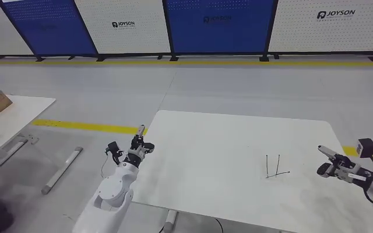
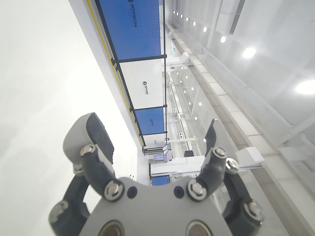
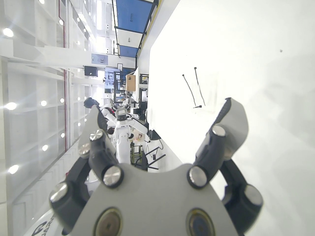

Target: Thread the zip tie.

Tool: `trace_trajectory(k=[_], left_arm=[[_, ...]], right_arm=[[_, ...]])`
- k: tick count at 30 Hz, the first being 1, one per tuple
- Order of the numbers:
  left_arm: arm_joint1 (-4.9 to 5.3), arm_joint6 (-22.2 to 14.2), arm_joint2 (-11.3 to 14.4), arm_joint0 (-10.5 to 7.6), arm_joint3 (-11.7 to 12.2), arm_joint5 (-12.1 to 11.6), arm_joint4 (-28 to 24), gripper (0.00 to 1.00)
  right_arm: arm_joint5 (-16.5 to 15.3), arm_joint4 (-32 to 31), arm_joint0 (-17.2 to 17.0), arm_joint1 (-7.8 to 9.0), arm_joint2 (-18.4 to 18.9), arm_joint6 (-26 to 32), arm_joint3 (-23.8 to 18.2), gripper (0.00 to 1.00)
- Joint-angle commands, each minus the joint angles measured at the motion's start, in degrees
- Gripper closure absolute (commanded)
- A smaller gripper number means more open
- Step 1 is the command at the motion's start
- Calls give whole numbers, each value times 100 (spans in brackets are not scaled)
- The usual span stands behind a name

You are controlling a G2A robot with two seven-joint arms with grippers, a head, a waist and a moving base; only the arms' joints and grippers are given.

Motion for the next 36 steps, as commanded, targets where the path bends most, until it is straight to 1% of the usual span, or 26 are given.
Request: trace_trajectory(k=[1,10,11,12,13,14,16,18,20,22,25,27,28,29,36], left_arm=[[0,0,0,0,0,0,0,0],[0,0,0,0,0,0,0,0],[0,0,0,0,0,0,0,0],[0,0,0,0,0,0,0,0],[0,0,0,0,0,0,0,0],[0,0,0,0,0,0,0,0],[0,0,0,0,0,0,0,0],[0,0,0,0,0,0,0,0],[0,0,0,0,0,0,0,0],[0,0,0,0,0,0,0,0],[0,0,0,0,0,0,0,0],[0,0,0,0,0,0,0,0],[0,0,0,0,0,0,0,0],[0,0,0,0,0,0,0,0],[0,0,0,0,0,0,0,0]], right_arm=[[3,5,-3,-1,2,0,-9,0],[3,5,-3,-1,2,0,-9,0],[-114,-206,-20,4,-88,12,-110,0],[-261,-645,-57,10,-296,-51,-215,0],[-130,-824,53,9,-496,22,-173,0],[-210,-886,179,11,-646,229,-115,0],[-319,-895,430,17,-862,583,224,0],[-442,-978,655,26,-1017,803,442,0],[-442,-1103,886,35,-1175,959,664,0],[-402,-1113,1078,39,-1300,1054,878,0],[-555,-1052,1364,74,-1832,1054,1192,0],[-839,-885,1602,126,-2392,1054,1467,0],[-896,-760,1741,157,-2584,1054,1645,0],[-922,-684,1836,177,-2694,1054,1757,0],[-922,-684,1836,177,-2694,1054,1757,0]])
